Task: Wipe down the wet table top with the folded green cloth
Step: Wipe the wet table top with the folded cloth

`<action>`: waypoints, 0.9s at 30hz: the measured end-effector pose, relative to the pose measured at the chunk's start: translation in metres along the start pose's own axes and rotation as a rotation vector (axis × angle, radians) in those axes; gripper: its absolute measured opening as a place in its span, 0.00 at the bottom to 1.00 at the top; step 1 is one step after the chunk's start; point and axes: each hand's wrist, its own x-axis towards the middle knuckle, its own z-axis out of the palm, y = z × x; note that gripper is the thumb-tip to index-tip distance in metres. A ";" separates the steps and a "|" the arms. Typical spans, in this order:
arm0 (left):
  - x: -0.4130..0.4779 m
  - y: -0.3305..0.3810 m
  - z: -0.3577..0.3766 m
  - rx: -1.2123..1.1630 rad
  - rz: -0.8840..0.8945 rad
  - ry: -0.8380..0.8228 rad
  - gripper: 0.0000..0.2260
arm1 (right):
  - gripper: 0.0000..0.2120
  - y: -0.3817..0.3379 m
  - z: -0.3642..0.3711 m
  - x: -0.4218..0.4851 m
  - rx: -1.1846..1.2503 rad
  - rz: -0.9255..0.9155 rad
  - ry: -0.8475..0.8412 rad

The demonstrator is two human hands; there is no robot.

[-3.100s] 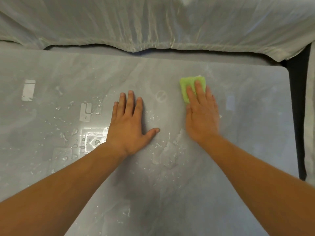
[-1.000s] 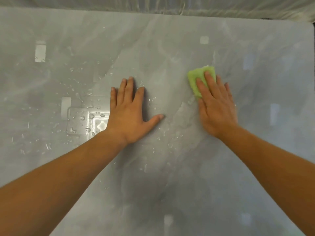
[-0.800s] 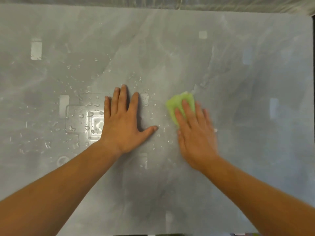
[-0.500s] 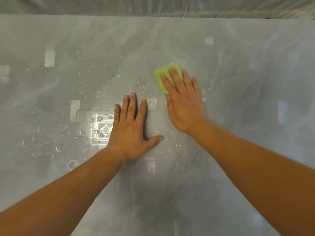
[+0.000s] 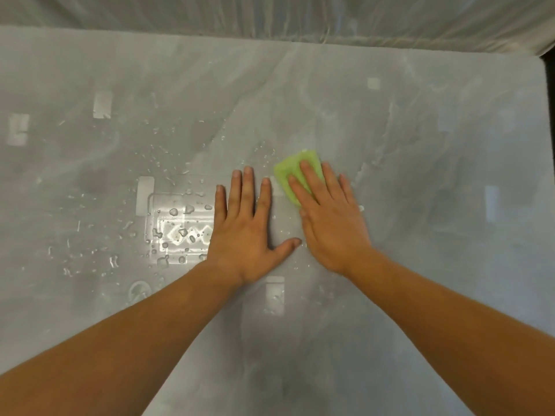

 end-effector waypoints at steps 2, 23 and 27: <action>0.000 0.000 0.000 0.002 0.002 0.001 0.50 | 0.28 0.010 0.003 -0.039 0.000 -0.094 -0.030; -0.056 0.008 0.011 -0.007 -0.069 -0.039 0.46 | 0.28 0.028 0.012 -0.074 0.159 0.306 0.126; -0.058 0.008 0.011 -0.034 -0.077 -0.040 0.44 | 0.30 -0.021 0.030 -0.131 0.112 0.240 0.095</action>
